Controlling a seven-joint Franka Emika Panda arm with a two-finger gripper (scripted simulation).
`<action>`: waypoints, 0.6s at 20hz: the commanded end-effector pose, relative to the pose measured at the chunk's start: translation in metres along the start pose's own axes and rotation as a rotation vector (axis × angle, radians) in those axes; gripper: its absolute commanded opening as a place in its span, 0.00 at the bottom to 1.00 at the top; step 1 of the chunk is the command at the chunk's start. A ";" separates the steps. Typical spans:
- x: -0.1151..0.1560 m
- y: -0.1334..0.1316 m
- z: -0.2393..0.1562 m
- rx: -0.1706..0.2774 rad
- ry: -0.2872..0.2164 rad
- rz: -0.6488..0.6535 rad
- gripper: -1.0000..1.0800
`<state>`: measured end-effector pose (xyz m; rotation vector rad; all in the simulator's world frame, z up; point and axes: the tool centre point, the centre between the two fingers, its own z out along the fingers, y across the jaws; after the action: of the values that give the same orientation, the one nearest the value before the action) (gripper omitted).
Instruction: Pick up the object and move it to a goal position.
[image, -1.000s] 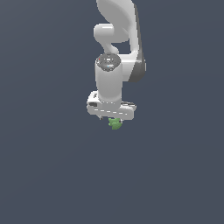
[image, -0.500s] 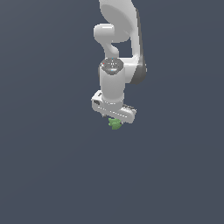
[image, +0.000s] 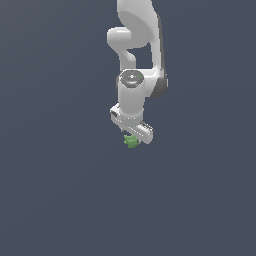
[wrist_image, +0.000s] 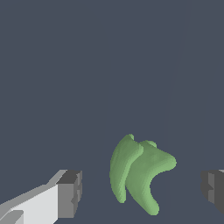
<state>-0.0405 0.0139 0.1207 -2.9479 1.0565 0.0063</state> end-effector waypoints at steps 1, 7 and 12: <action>-0.005 0.002 0.005 -0.001 0.001 0.065 0.96; -0.015 0.006 0.015 -0.004 0.004 0.203 0.96; -0.021 0.008 0.021 -0.006 0.006 0.284 0.96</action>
<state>-0.0603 0.0207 0.1016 -2.7931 1.4325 0.0030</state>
